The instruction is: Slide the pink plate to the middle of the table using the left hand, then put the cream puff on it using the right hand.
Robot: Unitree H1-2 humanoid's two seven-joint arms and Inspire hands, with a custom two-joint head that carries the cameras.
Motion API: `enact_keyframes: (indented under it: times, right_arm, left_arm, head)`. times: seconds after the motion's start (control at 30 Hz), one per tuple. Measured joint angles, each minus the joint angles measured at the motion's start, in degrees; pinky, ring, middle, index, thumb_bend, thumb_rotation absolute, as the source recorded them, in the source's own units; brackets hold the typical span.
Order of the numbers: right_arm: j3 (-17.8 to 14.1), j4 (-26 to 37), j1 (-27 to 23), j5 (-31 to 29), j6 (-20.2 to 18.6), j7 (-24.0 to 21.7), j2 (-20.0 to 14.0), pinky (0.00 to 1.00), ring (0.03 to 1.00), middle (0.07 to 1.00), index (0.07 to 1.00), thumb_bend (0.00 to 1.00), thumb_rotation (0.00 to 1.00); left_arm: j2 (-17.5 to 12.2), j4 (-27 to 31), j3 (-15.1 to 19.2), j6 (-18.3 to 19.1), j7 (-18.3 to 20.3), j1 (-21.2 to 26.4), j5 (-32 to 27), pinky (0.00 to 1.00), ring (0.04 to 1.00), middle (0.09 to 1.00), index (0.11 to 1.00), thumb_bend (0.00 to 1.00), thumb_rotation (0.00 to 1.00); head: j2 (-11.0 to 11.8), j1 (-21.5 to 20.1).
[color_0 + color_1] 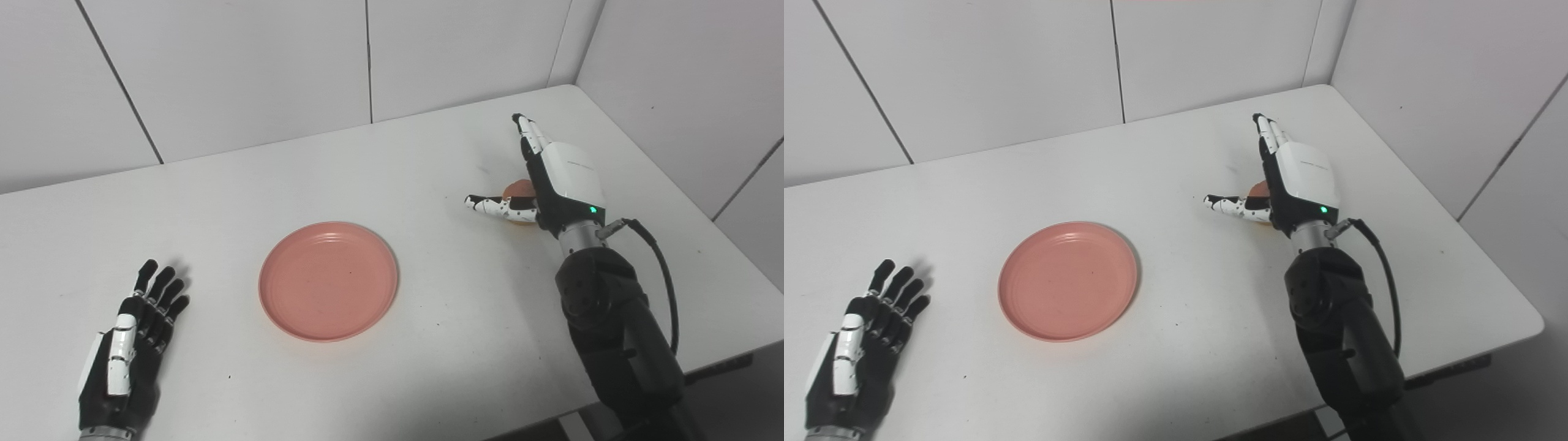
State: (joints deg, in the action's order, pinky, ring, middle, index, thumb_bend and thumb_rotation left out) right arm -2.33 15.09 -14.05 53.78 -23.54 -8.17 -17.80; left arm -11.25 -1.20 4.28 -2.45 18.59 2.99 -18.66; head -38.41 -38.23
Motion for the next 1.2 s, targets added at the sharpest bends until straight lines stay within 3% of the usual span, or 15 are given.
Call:
enact_keyframes:
  times: [0.63,1.2]
  right_arm:
    - [-0.65,-2.51,-0.13,-0.83,-0.56,0.05,-1.32,0.81,0.913,0.953,0.962,0.93,0.62]
    - [2.76,-9.23,-1.47,-1.70,-0.60,0.06,-2.41,0.79,0.902,0.943,0.968,0.93,0.62]
  left_arm:
    - [-0.19,-0.29,0.49,-0.02,1.08,0.10,-0.44,0.91,0.933,0.950,0.946,0.61,0.91]
    - [-0.21,0.31,0.59,0.27,0.90,-0.07,-0.12,0.90,0.922,0.939,0.932,0.59,0.91]
  head:
    - [-0.44,-0.18]
    - [-0.88,0.09]
